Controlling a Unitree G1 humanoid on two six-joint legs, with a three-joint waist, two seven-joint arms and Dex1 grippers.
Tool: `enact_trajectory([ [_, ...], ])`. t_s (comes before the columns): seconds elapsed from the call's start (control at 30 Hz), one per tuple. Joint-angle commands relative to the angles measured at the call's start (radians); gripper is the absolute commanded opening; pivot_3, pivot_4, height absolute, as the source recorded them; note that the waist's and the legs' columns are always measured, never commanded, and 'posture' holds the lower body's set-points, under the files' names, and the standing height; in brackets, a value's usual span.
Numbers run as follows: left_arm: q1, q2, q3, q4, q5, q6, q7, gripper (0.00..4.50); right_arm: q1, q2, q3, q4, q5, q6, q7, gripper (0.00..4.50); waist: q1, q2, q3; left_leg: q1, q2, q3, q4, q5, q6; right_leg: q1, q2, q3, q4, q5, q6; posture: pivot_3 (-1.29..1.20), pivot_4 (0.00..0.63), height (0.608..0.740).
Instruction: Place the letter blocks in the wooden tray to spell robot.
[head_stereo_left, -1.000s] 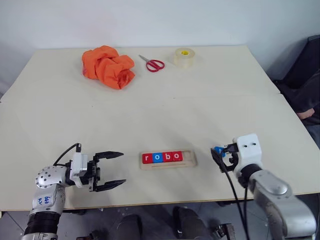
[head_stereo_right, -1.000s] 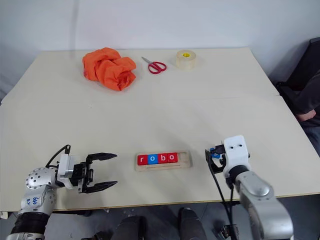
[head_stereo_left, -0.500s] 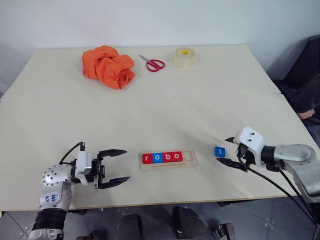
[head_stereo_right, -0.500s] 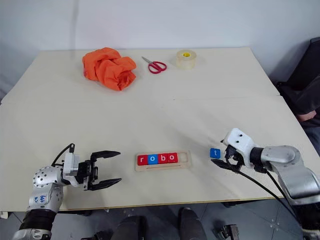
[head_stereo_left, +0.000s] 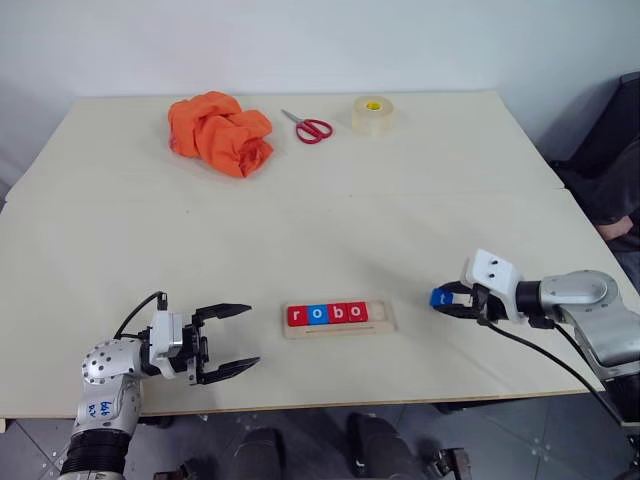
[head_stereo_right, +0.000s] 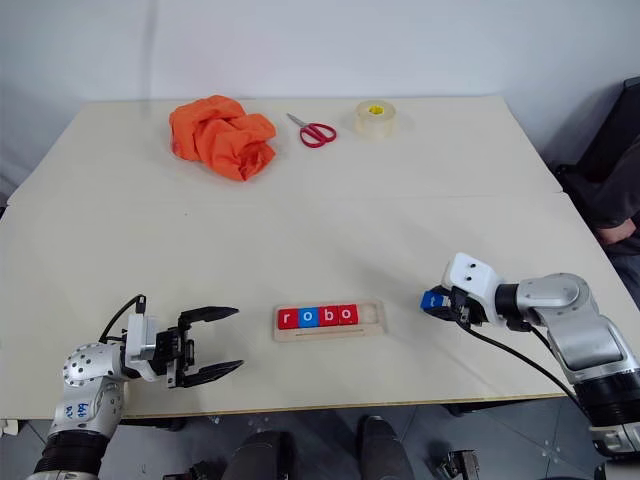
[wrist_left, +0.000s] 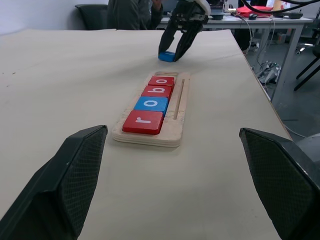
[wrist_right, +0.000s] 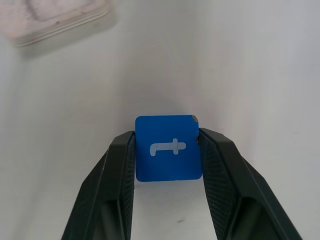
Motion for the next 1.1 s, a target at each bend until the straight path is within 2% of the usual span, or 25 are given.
enact_trajectory([
  [0.03,-0.002,0.009,0.012,-0.011,-0.012,-0.015,-0.003,4.50,-0.035,-0.014,-0.021,-0.075,0.023,0.045,0.015,1.46,0.000,0.000,0.000,0.000,0.000,0.000,0.000,0.000,0.000,0.000,0.000,0.000,0.000,0.000,0.000,0.00,0.150,0.740],
  [0.13,-0.018,0.008,0.009,0.006,-0.008,-0.019,-0.007,4.50,-0.082,-0.017,0.007,-0.171,0.056,0.137,0.055,1.46,-0.002,0.001,0.000,0.000,0.000,0.002,-0.001,0.000,0.000,-0.002,0.000,0.002,0.001,0.001,0.001,0.00,0.150,0.740],
  [0.23,-0.025,0.006,0.007,0.013,-0.007,-0.023,-0.008,4.50,-0.136,-0.026,0.082,-0.203,0.010,0.221,0.071,1.46,-0.002,0.001,0.000,0.001,0.001,0.002,-0.001,0.000,0.000,-0.002,0.001,0.002,0.002,0.001,0.001,0.00,0.150,0.740],
  [0.43,-0.013,-0.007,-0.001,0.002,-0.004,-0.033,0.000,4.50,-0.242,0.032,0.199,-0.227,-0.008,0.287,0.091,1.46,-0.001,0.001,0.000,0.000,0.000,0.003,-0.001,-0.001,-0.001,-0.003,0.000,0.003,0.001,0.000,0.001,0.00,0.150,0.740],
  [0.77,0.043,-0.006,0.011,-0.046,-0.010,-0.039,0.029,4.50,-0.323,0.096,0.301,-0.228,-0.010,0.311,0.146,1.46,-0.002,0.001,0.000,0.000,0.001,0.005,-0.001,-0.001,-0.001,-0.005,0.000,0.004,0.002,0.000,0.001,0.00,0.150,0.740],
  [1.1,0.068,-0.006,0.010,-0.072,-0.012,-0.039,0.055,4.50,-0.340,0.132,0.345,-0.178,-0.046,0.270,0.157,1.46,-0.002,0.001,0.000,0.000,0.001,0.006,0.000,-0.001,-0.001,-0.005,0.000,0.004,0.002,0.000,0.001,0.00,0.150,0.740],
])
